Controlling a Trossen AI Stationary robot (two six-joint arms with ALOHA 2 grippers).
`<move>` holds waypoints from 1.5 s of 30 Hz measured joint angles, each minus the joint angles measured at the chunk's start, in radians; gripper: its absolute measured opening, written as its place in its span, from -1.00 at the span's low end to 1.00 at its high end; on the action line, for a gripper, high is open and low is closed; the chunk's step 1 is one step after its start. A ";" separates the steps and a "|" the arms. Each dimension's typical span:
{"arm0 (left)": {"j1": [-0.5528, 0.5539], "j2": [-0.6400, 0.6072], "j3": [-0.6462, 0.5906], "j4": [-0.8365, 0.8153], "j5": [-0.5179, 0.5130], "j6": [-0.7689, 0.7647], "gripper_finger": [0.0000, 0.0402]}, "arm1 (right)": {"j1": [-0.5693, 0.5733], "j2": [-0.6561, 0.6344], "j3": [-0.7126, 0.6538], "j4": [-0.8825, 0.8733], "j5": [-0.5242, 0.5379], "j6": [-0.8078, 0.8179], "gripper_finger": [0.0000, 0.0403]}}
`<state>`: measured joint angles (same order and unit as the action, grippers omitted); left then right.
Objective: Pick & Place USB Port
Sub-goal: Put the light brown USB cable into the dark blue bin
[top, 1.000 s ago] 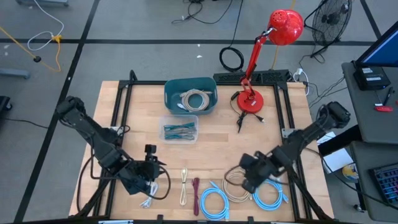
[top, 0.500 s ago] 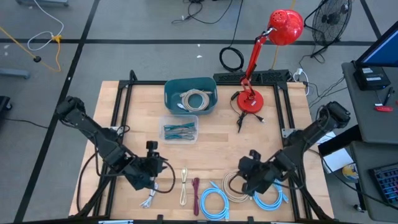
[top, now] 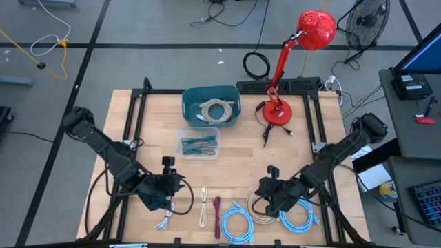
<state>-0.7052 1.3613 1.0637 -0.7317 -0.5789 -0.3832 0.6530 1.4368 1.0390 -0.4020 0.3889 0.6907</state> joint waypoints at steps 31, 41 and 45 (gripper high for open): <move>-0.075 0.000 -0.001 0.022 -0.005 -0.122 -0.33 | -0.056 -0.075 0.017 0.739 -0.202 -0.647 -0.87; -0.094 0.000 -0.084 0.055 0.011 -0.153 -0.34 | -0.056 0.250 0.498 -0.393 -0.068 0.069 -0.35; -0.091 0.000 -0.092 0.056 0.011 -0.176 -0.34 | -0.055 0.341 0.482 -0.625 -0.280 0.362 -0.08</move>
<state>-0.7962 1.3613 0.9718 -0.6757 -0.5682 -0.5591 0.5976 1.7775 1.5211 -1.0267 0.1091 1.0523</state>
